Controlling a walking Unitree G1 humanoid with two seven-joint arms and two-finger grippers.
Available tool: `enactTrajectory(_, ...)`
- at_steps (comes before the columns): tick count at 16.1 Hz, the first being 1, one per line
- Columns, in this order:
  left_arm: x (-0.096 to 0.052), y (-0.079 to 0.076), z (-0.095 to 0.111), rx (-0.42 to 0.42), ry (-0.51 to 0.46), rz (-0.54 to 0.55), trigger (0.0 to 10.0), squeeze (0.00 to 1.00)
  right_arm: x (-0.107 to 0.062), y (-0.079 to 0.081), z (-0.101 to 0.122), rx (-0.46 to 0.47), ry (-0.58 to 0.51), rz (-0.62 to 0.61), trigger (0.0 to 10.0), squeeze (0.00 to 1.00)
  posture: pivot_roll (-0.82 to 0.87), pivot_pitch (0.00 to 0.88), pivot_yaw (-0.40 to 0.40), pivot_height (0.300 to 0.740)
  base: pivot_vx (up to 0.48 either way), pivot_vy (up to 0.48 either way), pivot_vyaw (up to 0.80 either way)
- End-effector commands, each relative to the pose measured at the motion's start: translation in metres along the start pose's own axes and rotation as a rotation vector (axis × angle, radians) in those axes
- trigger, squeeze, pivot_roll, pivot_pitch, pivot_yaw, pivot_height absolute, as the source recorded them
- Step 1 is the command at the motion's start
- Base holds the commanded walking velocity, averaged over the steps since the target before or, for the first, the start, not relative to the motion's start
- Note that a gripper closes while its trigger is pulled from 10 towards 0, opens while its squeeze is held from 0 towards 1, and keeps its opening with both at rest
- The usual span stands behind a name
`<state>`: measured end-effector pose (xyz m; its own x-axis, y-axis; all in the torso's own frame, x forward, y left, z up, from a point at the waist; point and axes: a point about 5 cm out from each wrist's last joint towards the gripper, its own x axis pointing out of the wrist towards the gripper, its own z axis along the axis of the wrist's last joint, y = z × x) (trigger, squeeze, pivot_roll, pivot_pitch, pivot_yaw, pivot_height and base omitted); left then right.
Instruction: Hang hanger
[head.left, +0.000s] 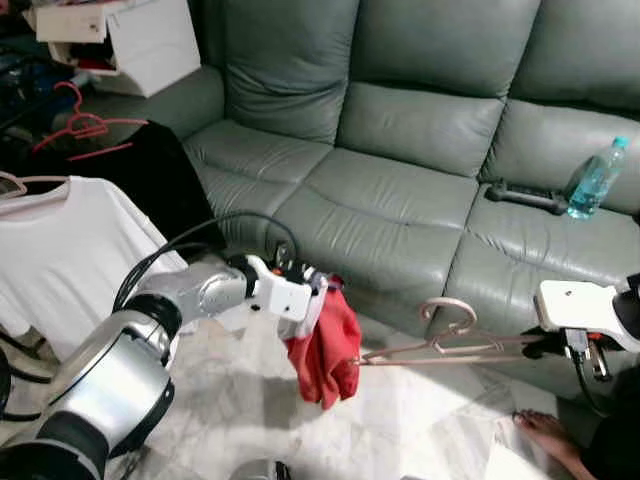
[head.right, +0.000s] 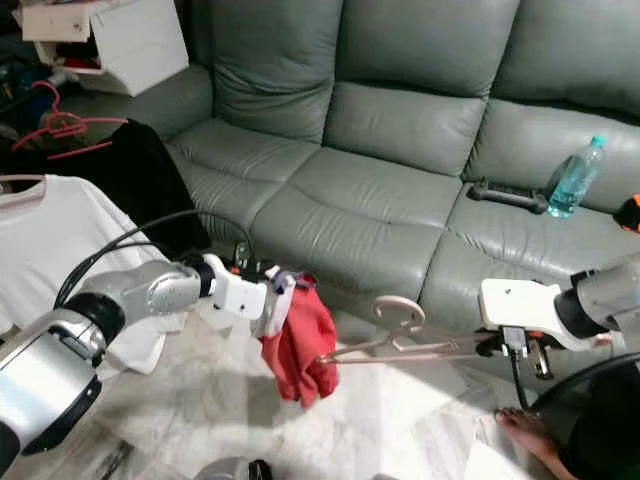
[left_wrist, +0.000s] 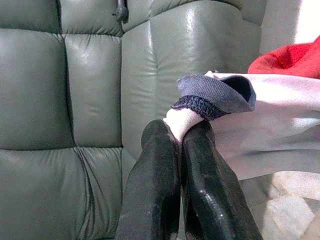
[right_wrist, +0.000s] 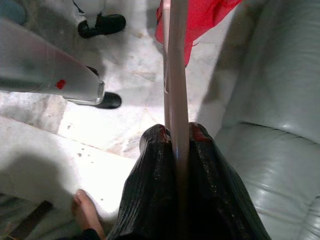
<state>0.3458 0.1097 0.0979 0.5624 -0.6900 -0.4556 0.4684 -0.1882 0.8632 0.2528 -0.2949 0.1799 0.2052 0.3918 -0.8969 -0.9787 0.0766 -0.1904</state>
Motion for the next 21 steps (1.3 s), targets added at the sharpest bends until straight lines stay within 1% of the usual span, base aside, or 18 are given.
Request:
enactTrajectory(1,-0.002,0.004,-0.003,0.009,0.012,0.013,10.0,0.0,-0.005,-0.007,0.01,-0.077,0.021,-0.046,10.0,0.0,-0.13,0.045,0.121,0.74,0.0,0.0,0.0)
enactTrajectory(2,-0.001,0.003,-0.003,0.01,0.016,0.006,10.0,0.0,-0.006,-0.016,0.008,-0.125,0.087,-0.113,10.0,0.0,-0.13,0.045,0.121,0.74,0.0,0.0,0.0)
enactTrajectory(3,-0.001,0.002,-0.003,0.009,0.017,0.005,10.0,0.0,-0.006,-0.017,0.007,-0.142,0.106,-0.124,10.0,0.0,-0.13,0.045,0.121,0.74,0.0,0.0,0.0)
enactTrajectory(4,0.0,0.001,-0.002,0.003,0.018,0.003,10.0,0.0,-0.003,-0.024,0.009,-0.163,0.111,-0.191,10.0,0.0,-0.13,0.042,0.122,0.74,0.0,0.0,0.0)
enactTrajectory(5,0.0,-0.001,-0.002,-0.008,0.021,0.002,10.0,0.0,0.003,-0.029,0.013,-0.185,0.085,-0.244,10.0,0.0,-0.13,0.039,0.12,0.74,0.0,0.0,0.0)
enactTrajectory(7,0.001,-0.002,-0.001,-0.013,0.021,0.002,10.0,0.0,0.012,-0.025,0.016,-0.177,0.055,-0.218,10.0,0.0,-0.13,0.039,0.119,0.74,0.0,0.0,0.0)
enactTrajectory(8,0.001,-0.003,-0.001,-0.018,0.021,0.003,10.0,0.0,0.015,-0.027,0.015,-0.197,0.072,-0.239,10.0,0.0,-0.13,0.038,0.119,0.74,0.0,0.0,0.0)
enactTrajectory(9,0.001,-0.004,-0.001,-0.022,0.021,0.001,10.0,0.0,0.016,-0.033,0.014,-0.251,0.117,-0.295,10.0,0.0,-0.12,0.038,0.12,0.74,0.0,0.0,0.0)
enactTrajectory(10,0.001,-0.005,-0.001,-0.027,0.019,-0.003,10.0,0.0,0.013,-0.039,0.015,-0.277,0.131,-0.342,10.0,0.0,-0.12,0.038,0.123,0.74,0.0,0.0,0.0)
enactTrajectory(11,0.001,-0.007,-0.001,-0.029,0.018,-0.006,10.0,0.0,0.011,-0.043,0.017,-0.293,0.14,-0.369,10.0,0.0,-0.12,0.038,0.125,0.74,0.0,0.0,0.0)
enactTrajectory(15,0.003,-0.008,0.002,-0.034,0.004,-0.013,10.0,0.0,0.009,-0.05,0.019,-0.326,0.15,-0.409,10.0,0.0,-0.13,0.04,0.126,0.74,0.0,0.0,0.0)
enactTrajectory(16,0.004,-0.008,0.004,-0.036,-0.013,-0.011,10.0,0.0,0.01,-0.052,0.018,-0.332,0.149,-0.419,10.0,0.0,-0.13,0.04,0.126,0.74,0.0,0.0,0.0)
enactTrajectory(17,0.006,-0.006,0.011,-0.032,-0.063,0.0,10.0,0.0,0.013,-0.056,0.02,-0.339,0.13,-0.441,10.0,0.0,-0.12,0.041,0.127,0.74,0.0,0.0,0.0)
enactTrajectory(19,0.007,-0.007,0.015,-0.029,-0.084,0.0,10.0,0.0,0.016,-0.058,0.024,-0.354,0.115,-0.447,10.0,0.0,-0.12,0.041,0.127,0.74,0.0,0.0,0.0)
enactTrajectory(21,0.01,-0.01,0.017,-0.023,-0.087,-0.006,10.0,0.0,0.02,-0.061,0.044,-0.368,0.037,-0.443,10.0,0.0,-0.12,0.04,0.129,0.74,0.0,0.0,0.0)
